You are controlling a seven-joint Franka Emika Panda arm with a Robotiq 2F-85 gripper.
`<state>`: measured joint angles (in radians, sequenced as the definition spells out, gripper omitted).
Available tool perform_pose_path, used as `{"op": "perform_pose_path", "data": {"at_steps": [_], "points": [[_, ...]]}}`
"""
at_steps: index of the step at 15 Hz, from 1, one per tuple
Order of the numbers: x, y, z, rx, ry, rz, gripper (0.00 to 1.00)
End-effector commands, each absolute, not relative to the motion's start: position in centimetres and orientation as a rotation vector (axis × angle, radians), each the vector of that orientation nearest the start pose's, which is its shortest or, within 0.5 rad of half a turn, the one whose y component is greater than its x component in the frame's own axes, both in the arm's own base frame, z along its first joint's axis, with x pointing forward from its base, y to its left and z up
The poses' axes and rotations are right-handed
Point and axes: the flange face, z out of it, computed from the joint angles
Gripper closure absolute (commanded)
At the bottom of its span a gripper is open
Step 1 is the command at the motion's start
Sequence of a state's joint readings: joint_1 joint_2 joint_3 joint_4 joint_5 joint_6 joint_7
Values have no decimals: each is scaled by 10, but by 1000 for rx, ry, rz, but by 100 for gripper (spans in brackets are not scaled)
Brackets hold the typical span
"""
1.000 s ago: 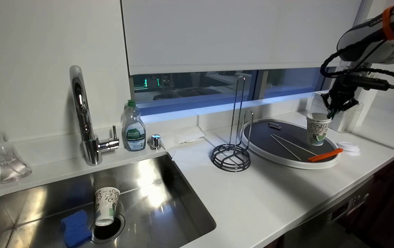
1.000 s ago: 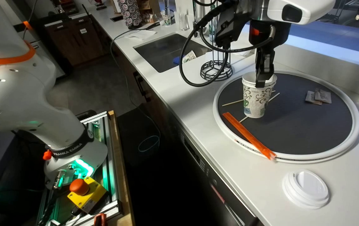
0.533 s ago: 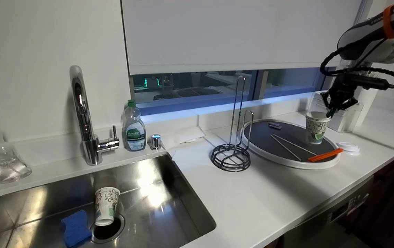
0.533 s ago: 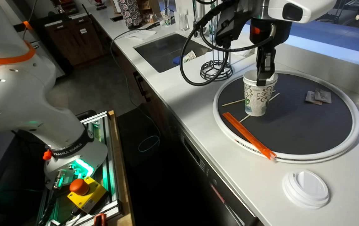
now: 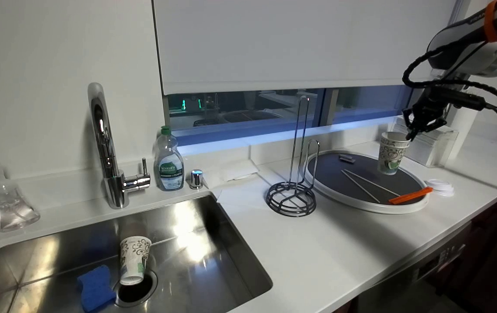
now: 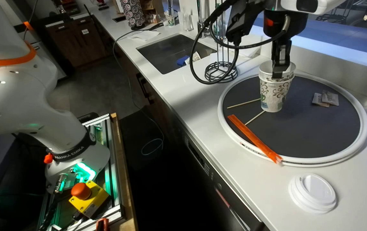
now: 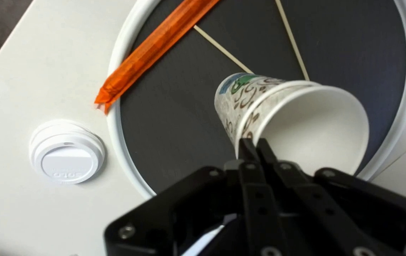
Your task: Remove the paper cup from the other paper cup and put it on the tray
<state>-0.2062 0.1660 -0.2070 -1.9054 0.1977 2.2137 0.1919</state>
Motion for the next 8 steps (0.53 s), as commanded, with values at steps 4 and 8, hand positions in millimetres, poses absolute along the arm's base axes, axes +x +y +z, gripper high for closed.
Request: {"op": "perform_pose_path", "data": {"at_steps": [4, 8], "points": [[570, -248, 400, -2811, 1092, -240, 99], [570, -251, 401, -2786, 1108, -261, 99]]}}
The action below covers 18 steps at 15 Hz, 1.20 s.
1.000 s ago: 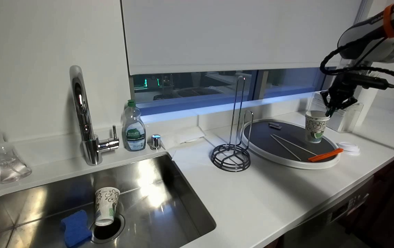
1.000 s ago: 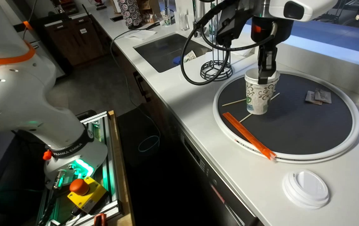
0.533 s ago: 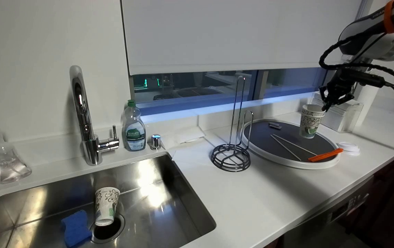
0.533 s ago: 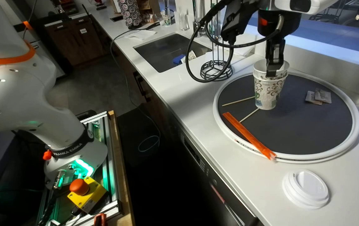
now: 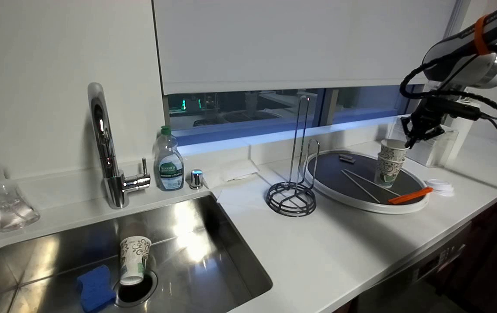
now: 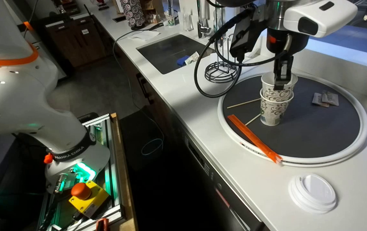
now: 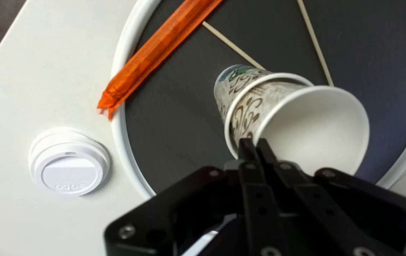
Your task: Remove the paper cup from the other paper cup and put it on the tray
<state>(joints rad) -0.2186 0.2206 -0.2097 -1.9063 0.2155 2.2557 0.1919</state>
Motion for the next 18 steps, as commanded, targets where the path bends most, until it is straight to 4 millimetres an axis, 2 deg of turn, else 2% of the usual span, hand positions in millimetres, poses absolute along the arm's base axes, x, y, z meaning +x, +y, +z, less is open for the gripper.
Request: {"op": "perform_pose_path", "data": {"at_steps": [1, 14, 16, 18], "points": [[570, -251, 404, -2780, 1109, -270, 99], [559, -246, 489, -2665, 1111, -475, 99], [556, -249, 499, -2649, 1132, -498, 99], [550, -262, 502, -2630, 1195, -508, 99]]}}
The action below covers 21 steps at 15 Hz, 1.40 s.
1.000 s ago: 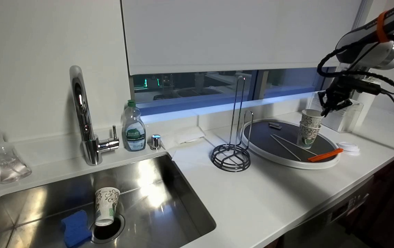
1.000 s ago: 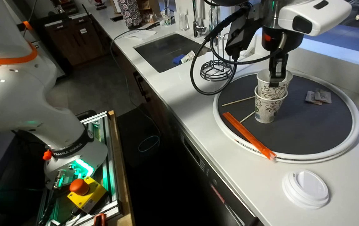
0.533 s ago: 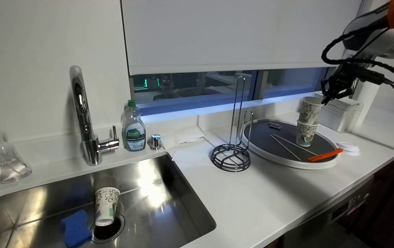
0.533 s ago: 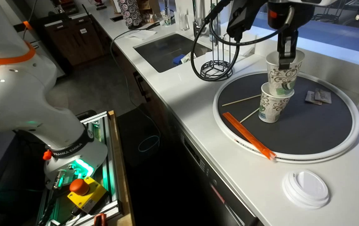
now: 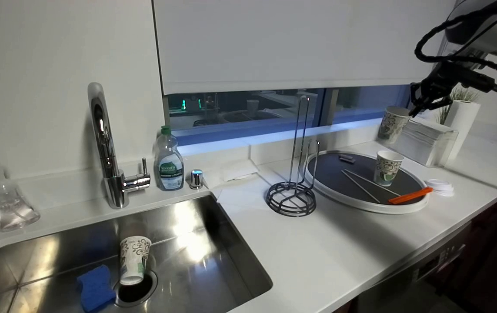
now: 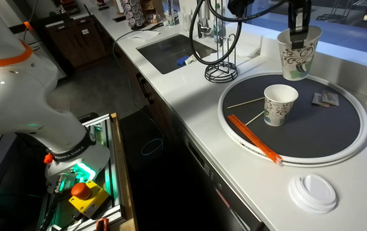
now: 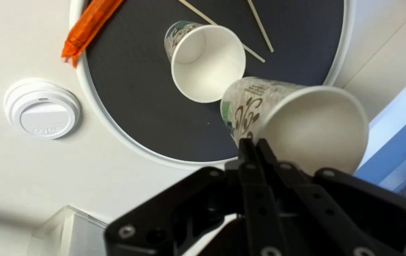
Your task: Remove the paper cup from the other paper cup and put it on the tray
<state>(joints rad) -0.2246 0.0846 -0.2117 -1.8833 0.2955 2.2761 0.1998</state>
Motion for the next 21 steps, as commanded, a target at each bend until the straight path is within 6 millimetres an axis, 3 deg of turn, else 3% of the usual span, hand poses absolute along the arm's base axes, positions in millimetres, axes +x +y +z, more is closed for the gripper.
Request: {"op": "perform_pose_path", "data": {"at_steps": [1, 7, 10, 15, 21], "points": [[548, -269, 502, -2614, 1235, -510, 99], [530, -329, 472, -2496, 1504, -447, 99], [529, -348, 446, -2444, 1592, -382, 99], [546, -358, 398, -2395, 1647, -277, 99], [566, -357, 369, -2426, 1662, -228, 99]]}}
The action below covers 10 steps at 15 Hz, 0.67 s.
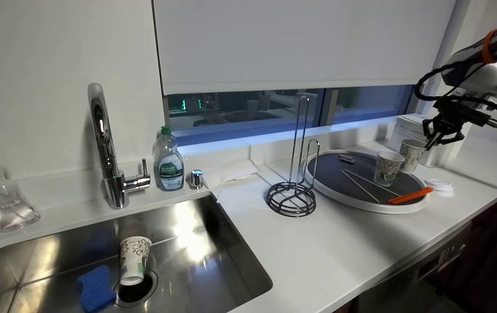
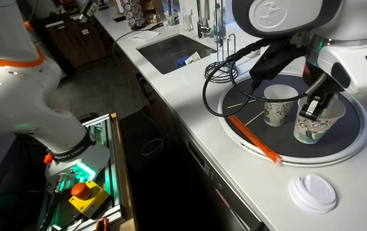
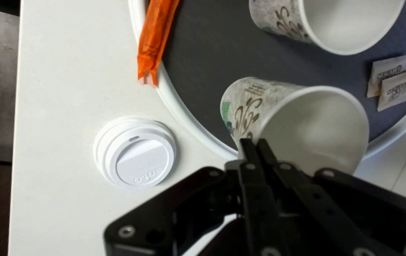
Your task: Remove the paper cup from the other paper cup and put it on the tray
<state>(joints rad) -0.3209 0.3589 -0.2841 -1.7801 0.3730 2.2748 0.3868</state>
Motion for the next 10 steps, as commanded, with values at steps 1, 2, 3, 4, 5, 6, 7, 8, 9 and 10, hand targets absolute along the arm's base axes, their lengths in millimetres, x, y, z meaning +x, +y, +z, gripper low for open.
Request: {"op": "perform_pose_path", "data": {"at_steps": [1, 2, 3, 4, 5, 6, 7, 8, 9, 10], "points": [[569, -356, 366, -2430, 1661, -222, 99], [570, -356, 363, -2430, 1659, -216, 99], [572, -356, 360, -2432, 1659, -212, 99], [573, -356, 358, -2435, 1655, -207, 99], [574, -355, 357, -2441, 1655, -205, 99], [574, -356, 355, -2442, 1657, -202, 99], [574, -357, 354, -2443, 1668, -199, 76], [574, -357, 354, -2444, 1669, -198, 70], [574, -358, 354, -2440, 1673, -200, 63], [574, -359, 355, -2437, 1676, -205, 56]]}}
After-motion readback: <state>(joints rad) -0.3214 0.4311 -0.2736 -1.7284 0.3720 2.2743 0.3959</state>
